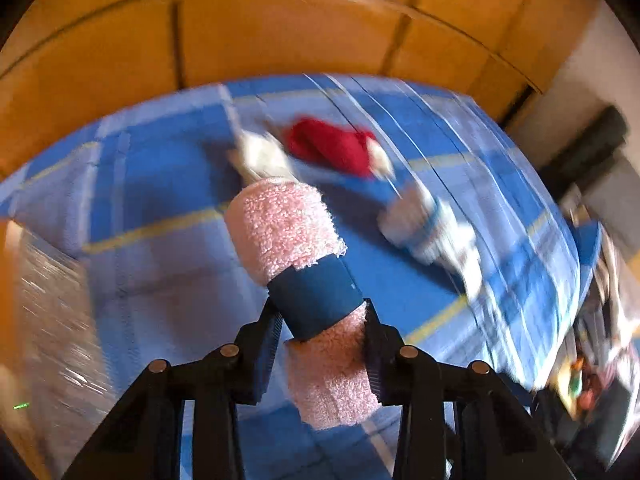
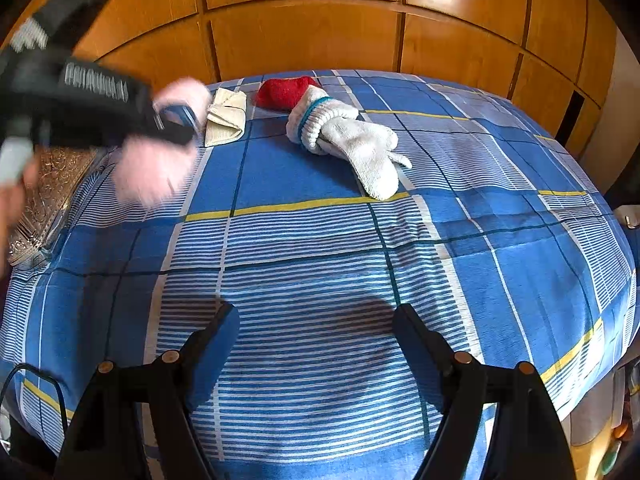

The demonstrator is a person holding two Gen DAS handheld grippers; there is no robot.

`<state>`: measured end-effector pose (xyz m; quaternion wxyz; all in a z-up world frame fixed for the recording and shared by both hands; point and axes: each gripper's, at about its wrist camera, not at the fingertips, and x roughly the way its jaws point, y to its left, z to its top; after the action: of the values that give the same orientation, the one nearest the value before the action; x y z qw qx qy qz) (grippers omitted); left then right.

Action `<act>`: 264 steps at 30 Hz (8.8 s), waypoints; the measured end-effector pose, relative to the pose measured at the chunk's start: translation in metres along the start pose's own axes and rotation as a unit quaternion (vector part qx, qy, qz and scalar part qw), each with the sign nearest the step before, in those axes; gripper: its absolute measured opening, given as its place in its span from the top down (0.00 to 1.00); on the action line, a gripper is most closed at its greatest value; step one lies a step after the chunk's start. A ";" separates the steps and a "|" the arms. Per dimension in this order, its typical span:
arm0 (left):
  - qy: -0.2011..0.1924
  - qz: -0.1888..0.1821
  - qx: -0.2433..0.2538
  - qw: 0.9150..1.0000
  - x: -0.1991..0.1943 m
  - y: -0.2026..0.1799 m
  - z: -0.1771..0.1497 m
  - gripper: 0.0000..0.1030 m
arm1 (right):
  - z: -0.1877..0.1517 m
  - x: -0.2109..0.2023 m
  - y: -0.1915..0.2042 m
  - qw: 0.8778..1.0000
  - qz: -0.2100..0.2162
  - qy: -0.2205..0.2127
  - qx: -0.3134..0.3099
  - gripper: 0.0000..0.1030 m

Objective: Organize soft objects
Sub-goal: 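Grasp the pink towel roll with the dark band using the left gripper, then carry the pink towel roll into the gold tray with left gripper while right gripper grasps white knit sock, then carry the white knit sock to the gold tray and release with the right gripper, then move both tools past the tissue boxes toward the white towel and red sock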

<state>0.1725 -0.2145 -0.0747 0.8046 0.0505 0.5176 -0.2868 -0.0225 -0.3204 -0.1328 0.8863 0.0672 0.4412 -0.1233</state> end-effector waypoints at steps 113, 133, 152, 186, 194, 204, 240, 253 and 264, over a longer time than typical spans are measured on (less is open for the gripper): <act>-0.186 0.274 -0.230 0.915 -0.235 0.232 -0.263 0.34 | 0.245 -0.013 0.202 0.973 0.178 0.042 -0.140 0.69; -0.203 0.320 -0.282 0.881 -0.260 0.259 -0.287 0.34 | 0.101 -0.080 0.390 0.887 0.364 0.066 -0.275 0.69; -0.221 0.328 -0.317 0.862 -0.276 0.275 -0.298 0.34 | 0.020 -0.040 0.444 0.885 0.337 0.114 -0.302 0.65; -0.226 0.312 -0.265 0.884 -0.270 0.240 -0.284 0.34 | 0.045 -0.120 0.331 0.925 0.280 -0.104 -0.236 0.36; -0.225 0.310 -0.244 0.891 -0.268 0.228 -0.278 0.34 | 0.063 -0.124 0.272 0.941 0.242 -0.138 -0.190 0.36; -0.216 0.302 -0.217 0.903 -0.259 0.212 -0.268 0.34 | 0.070 -0.099 0.192 0.970 0.174 -0.125 -0.117 0.36; -0.219 0.251 -0.017 0.943 -0.231 0.104 -0.173 0.33 | 0.013 0.003 0.039 0.999 0.019 0.041 -0.023 0.36; -0.216 0.172 0.063 0.959 -0.201 0.039 -0.107 0.33 | 0.000 0.003 0.037 0.999 0.036 -0.022 -0.029 0.21; -0.115 0.075 0.020 0.990 -0.096 -0.011 -0.025 0.33 | -0.006 0.005 0.039 0.997 0.037 -0.058 -0.027 0.15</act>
<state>0.1177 -0.1749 -0.0009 0.8767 0.0724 0.4107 -0.2397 -0.0135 -0.2828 -0.1395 0.9160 0.0524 0.3891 -0.0822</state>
